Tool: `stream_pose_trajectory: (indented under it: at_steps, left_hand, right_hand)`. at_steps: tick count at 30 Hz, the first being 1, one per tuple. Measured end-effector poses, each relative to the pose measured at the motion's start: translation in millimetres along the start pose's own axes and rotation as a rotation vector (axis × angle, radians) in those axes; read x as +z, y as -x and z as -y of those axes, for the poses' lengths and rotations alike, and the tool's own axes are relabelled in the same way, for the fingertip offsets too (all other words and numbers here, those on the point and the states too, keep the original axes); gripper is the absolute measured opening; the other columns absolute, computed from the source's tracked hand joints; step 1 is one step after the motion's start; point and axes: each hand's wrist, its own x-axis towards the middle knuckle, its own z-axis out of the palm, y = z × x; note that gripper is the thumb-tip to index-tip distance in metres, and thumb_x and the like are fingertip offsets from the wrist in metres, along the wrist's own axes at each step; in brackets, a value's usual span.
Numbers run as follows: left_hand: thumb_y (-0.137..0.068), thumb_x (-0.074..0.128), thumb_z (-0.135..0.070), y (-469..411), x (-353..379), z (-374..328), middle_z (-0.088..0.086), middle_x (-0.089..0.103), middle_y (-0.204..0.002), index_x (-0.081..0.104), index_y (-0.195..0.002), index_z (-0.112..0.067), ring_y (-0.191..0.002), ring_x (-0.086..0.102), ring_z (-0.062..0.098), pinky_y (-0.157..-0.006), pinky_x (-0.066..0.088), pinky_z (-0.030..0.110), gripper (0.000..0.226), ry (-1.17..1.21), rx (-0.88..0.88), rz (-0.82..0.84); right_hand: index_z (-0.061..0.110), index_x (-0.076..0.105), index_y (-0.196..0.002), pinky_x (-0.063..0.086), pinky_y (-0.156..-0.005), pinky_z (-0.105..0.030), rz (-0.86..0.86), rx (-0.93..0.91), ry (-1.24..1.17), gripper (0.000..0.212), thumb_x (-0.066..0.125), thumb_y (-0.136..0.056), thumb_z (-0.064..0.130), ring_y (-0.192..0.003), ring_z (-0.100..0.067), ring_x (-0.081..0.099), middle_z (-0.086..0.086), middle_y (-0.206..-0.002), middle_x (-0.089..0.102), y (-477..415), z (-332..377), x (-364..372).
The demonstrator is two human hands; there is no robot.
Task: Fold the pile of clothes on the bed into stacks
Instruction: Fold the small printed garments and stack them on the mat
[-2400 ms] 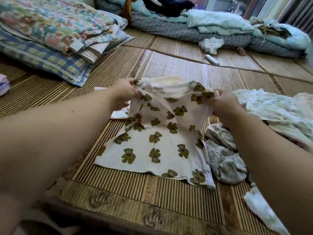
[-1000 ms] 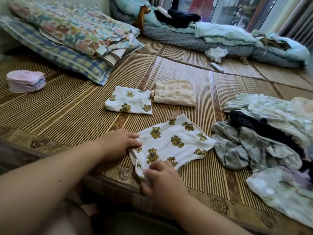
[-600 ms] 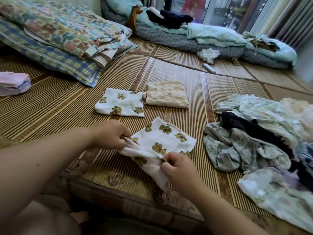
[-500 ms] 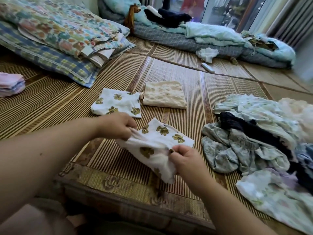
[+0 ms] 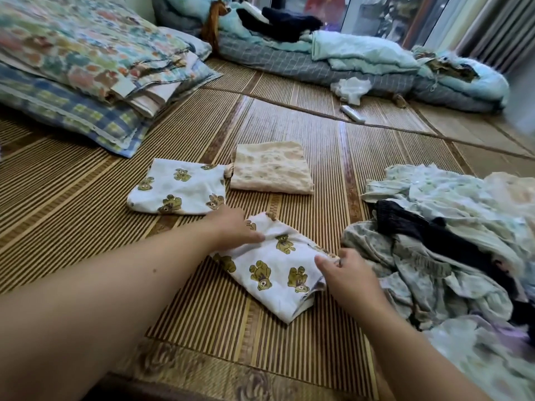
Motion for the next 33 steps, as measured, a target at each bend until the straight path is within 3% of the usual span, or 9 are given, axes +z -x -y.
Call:
stream_pose_trajectory:
  at_steps: [3,7,10,14,18,24,26,29,33]
  left_hand:
    - [-0.073,0.068,-0.064,-7,9,-1,-0.002,0.060,-0.081,0.056,-0.079,-0.014,-0.071,0.056,0.017,-0.055,0.040,0.027,0.051,0.006,-0.093,-0.069]
    - [-0.078,0.065,-0.053,-4,11,-6,-0.002,0.059,-0.074,0.057,-0.073,-0.019,-0.066,0.055,0.014,-0.050,0.034,0.025,0.036,-0.043,-0.097,-0.056]
    - [-0.090,0.054,-0.043,2,7,1,-0.003,0.059,-0.077,0.059,-0.077,-0.021,-0.071,0.056,0.014,-0.056,0.040,0.025,0.026,0.157,0.062,-0.070]
    - [-0.096,0.050,-0.044,23,-17,32,0.007,0.069,-0.091,0.063,-0.098,-0.022,-0.080,0.066,0.022,-0.072,0.053,0.041,0.026,0.610,0.210,-0.180]
    - [-0.089,0.058,-0.042,32,-56,67,-0.001,0.073,-0.095,0.066,-0.097,-0.028,-0.091,0.068,0.023,-0.084,0.055,0.048,0.017,0.895,0.181,-0.377]
    - [-0.093,0.055,-0.038,2,-108,120,0.004,0.068,-0.100,0.061,-0.101,-0.027,-0.093,0.065,0.029,-0.086,0.054,0.049,0.015,0.865,-0.070,-0.509]
    - [-0.093,0.055,-0.036,-13,-111,137,0.007,0.066,-0.101,0.061,-0.110,-0.022,-0.092,0.064,0.028,-0.085,0.055,0.049,0.022,0.827,-0.189,-0.468]
    - [-0.092,0.059,-0.031,-25,-101,158,0.003,0.063,-0.098,0.058,-0.117,-0.017,-0.086,0.062,0.021,-0.067,0.053,0.037,0.029,0.671,-0.341,-0.389]
    - [-0.086,0.062,-0.029,-29,-88,162,0.004,0.062,-0.109,0.055,-0.126,-0.019,-0.093,0.061,0.023,-0.083,0.053,0.041,0.042,0.465,-0.396,-0.404]
  right_hand:
    - [0.014,0.050,-0.126,0.044,-0.073,-0.034,0.114,0.027,0.257,0.084,0.044,-0.075,0.081,-0.103,-0.025,0.059,-0.004,-0.114,0.062,7,6,14]
    - [0.016,0.057,-0.113,0.049,-0.072,-0.032,0.107,-0.015,0.344,0.057,0.061,-0.079,0.063,-0.095,-0.022,0.062,-0.002,-0.105,0.065,6,26,22]
    - [0.022,0.065,-0.095,0.057,-0.077,-0.040,0.117,-0.104,-0.097,0.014,0.068,-0.082,0.026,-0.082,-0.018,0.066,0.001,-0.088,0.070,4,30,22]
    - [0.024,0.064,-0.101,0.059,-0.076,-0.049,0.149,-0.120,-0.759,0.024,0.064,-0.087,0.005,-0.086,-0.025,0.072,-0.005,-0.094,0.074,2,54,14]
    - [0.024,0.059,-0.108,0.061,-0.066,-0.037,0.220,-0.219,-0.935,0.029,0.063,-0.088,0.004,-0.084,-0.019,0.073,-0.001,-0.098,0.072,-20,112,17]
    - [0.022,0.054,-0.112,0.058,-0.081,-0.043,0.284,-0.267,-0.819,0.027,0.061,-0.091,0.006,-0.096,-0.023,0.065,-0.006,-0.112,0.064,-70,204,53]
    - [0.019,0.049,-0.128,0.057,-0.085,-0.045,0.251,-0.266,-0.686,0.036,0.058,-0.094,0.011,-0.099,-0.023,0.063,-0.004,-0.115,0.061,-89,220,72]
    - [0.018,0.040,-0.138,0.054,-0.070,-0.033,0.145,-0.299,-0.332,0.042,0.048,-0.097,0.017,-0.088,-0.019,0.062,-0.001,-0.100,0.059,-107,222,96]
    - [0.021,0.046,-0.132,0.054,-0.068,-0.031,0.102,-0.288,-0.256,0.036,0.050,-0.096,0.021,-0.084,-0.015,0.062,0.000,-0.105,0.059,-110,196,93]
